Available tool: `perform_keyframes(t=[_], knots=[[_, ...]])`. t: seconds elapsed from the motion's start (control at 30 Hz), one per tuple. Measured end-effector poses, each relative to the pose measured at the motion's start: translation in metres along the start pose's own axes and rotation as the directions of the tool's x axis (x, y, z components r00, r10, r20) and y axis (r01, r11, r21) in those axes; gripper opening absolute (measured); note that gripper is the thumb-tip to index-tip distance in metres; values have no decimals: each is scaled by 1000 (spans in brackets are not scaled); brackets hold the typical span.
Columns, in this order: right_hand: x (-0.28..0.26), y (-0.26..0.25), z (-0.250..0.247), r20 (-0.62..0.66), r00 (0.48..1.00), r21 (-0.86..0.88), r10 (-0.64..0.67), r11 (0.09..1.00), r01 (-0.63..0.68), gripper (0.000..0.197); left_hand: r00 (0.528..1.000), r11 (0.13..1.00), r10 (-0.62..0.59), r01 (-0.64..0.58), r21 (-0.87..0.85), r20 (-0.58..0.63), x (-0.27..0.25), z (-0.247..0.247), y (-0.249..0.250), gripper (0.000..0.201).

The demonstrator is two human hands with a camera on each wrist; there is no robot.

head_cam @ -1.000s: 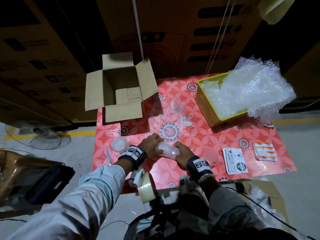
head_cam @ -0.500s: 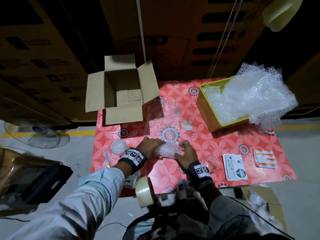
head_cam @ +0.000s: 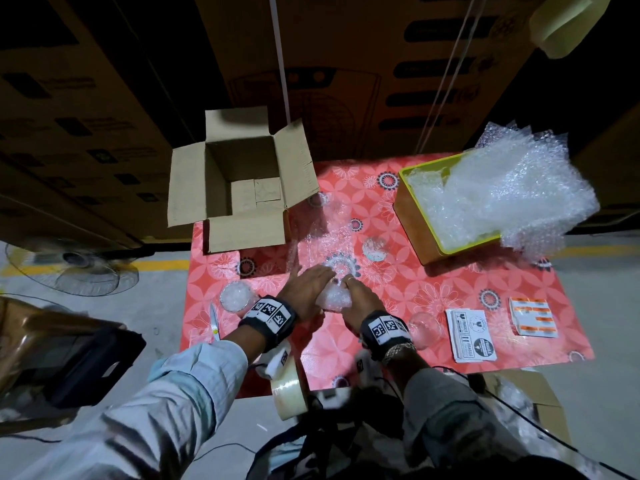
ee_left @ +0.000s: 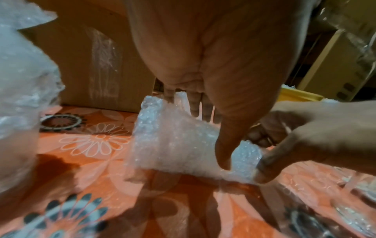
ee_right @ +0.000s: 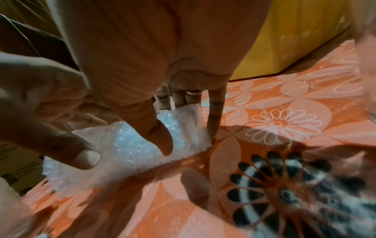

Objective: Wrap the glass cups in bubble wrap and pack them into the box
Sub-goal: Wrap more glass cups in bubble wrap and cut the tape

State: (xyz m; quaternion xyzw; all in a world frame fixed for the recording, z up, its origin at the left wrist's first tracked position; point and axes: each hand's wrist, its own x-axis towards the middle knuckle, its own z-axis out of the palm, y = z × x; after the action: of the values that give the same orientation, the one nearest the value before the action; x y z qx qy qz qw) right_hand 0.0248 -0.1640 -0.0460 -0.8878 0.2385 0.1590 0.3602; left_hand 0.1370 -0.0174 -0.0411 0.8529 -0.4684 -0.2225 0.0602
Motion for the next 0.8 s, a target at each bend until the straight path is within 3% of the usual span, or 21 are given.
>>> perform_keyframes(t=[0.1, 0.27, 0.37, 0.53, 0.67, 0.8], knots=[[1, -1, 0, -1, 1000, -110, 19, 994, -19, 52, 999, 999, 51, -51, 13, 5, 4, -4, 6, 62], [-11, 8, 3, 54, 992, -178, 116, 978, -105, 61, 995, 993, 96, -97, -61, -11, -3, 7, 11, 64], [-14, 13, 3, 53, 990, -127, 128, 985, -121, 52, 996, 981, 94, -94, -172, -6, -7, 14, 9, 62], [-14, 26, 3, -68, 995, 65, 69, 996, -64, 57, 998, 947, 57, -55, -316, -3, -11, 16, 3, 58], [-16, 25, 9, -197, 980, 81, 33, 997, -17, 53, 998, 978, 49, -56, -202, -40, -9, 20, 1, 55], [-16, 24, 14, -187, 982, -1, -17, 1000, 17, 48, 999, 999, 29, -30, -22, -41, -5, 25, 1, 66]])
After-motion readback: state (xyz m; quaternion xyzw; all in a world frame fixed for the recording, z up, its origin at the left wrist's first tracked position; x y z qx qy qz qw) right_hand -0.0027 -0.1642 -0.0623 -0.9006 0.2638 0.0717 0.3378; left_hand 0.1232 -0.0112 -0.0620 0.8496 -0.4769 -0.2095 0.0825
